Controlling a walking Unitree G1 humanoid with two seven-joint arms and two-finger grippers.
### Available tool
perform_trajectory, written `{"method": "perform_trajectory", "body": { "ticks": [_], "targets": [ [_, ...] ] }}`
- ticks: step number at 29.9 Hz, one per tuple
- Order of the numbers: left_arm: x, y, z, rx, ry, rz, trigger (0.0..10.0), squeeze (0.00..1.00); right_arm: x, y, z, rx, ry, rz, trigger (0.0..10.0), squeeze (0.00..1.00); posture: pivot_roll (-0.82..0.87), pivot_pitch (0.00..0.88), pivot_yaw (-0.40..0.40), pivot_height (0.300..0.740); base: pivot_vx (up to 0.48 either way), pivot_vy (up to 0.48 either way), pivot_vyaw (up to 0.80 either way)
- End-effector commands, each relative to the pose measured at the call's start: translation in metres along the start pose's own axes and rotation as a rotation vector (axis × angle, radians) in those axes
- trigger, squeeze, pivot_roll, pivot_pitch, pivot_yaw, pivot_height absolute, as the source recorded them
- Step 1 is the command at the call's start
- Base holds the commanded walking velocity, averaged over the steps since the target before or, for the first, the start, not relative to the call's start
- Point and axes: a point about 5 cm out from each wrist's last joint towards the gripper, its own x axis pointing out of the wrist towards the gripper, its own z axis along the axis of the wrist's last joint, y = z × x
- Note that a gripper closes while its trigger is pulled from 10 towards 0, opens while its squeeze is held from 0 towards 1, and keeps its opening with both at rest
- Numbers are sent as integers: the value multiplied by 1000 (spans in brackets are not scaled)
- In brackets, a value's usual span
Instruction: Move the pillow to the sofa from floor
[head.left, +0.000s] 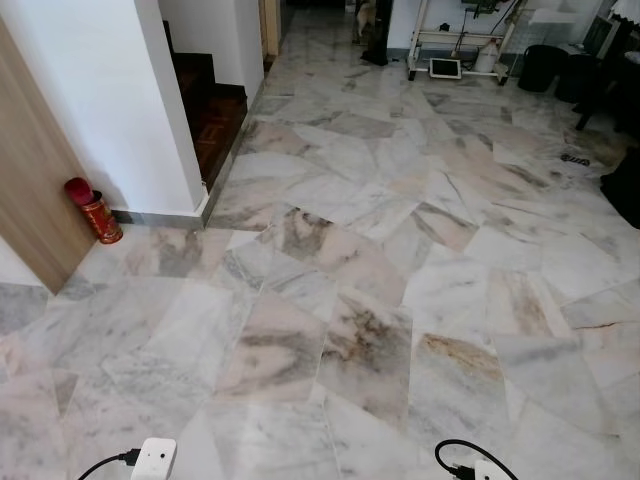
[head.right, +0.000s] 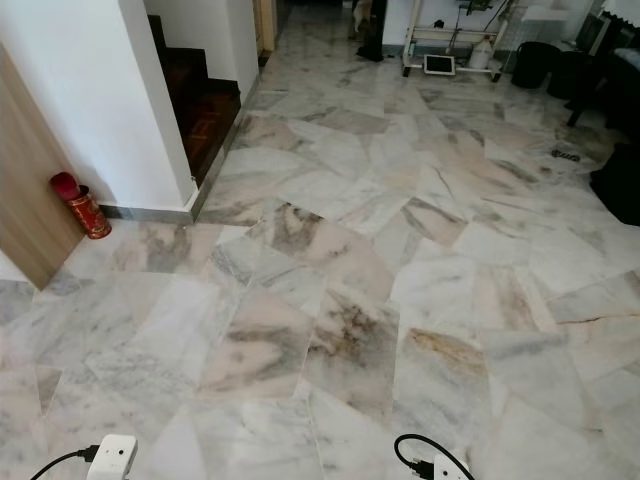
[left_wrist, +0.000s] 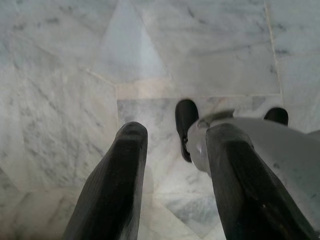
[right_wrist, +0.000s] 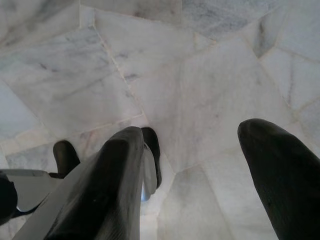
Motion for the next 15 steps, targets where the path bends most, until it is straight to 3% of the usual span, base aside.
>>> {"method": "perform_trajectory", "body": {
  "ticks": [1,15],
  "targets": [
    [-1,0,-8,6,27,2,10000,0,-1,-3,-3,13,6,-8,10000,0,-1,0,-45,740,-319,0,0],
    [-8,26,-11,-6,41,46,10000,0,-1,-2,-2,4,6,-1,10000,0,6,0,-51,740,-319,0,0]
  ]
}}
